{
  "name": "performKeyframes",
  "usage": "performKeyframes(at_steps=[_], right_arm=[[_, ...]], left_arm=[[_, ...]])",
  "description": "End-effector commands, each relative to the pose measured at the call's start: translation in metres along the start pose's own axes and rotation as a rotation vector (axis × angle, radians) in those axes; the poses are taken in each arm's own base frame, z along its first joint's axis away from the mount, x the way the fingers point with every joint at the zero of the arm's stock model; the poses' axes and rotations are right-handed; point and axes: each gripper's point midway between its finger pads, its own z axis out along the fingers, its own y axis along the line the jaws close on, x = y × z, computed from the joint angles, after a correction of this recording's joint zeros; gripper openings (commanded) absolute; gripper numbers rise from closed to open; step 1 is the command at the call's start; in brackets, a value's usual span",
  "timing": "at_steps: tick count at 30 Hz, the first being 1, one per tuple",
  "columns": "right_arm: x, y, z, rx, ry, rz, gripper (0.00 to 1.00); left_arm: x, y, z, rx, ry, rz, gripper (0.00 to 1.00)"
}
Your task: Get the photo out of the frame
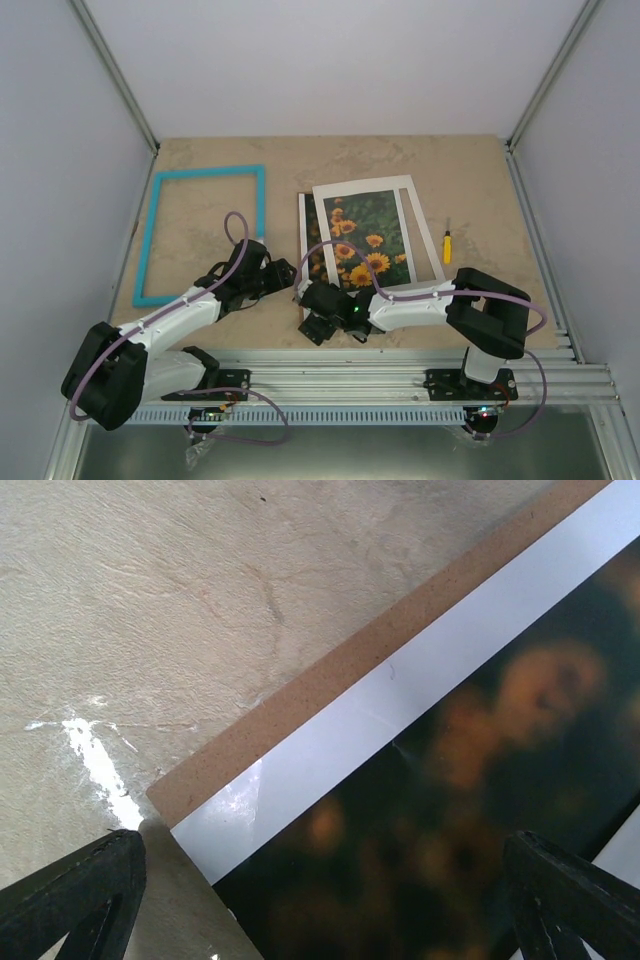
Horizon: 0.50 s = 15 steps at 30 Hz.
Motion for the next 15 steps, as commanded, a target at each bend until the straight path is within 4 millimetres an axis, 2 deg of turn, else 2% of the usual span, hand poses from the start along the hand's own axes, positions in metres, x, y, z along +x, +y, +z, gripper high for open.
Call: performKeyframes(at_steps=[1,8,15], right_arm=[[-0.015,0.001,-0.009,-0.007,-0.023,0.087,0.98],[-0.018,-0.005,-0.005,0.034,-0.012,0.137,0.98],[-0.007,-0.007,0.005,0.056,0.037,0.136,0.96]], left_arm=[[-0.003,-0.003,0.001,0.017,-0.006,0.003,0.74],[-0.002,-0.004,0.001,0.02,-0.005,0.0,0.74],[-0.001,-0.006,0.002,0.034,0.005,-0.001,0.74]])
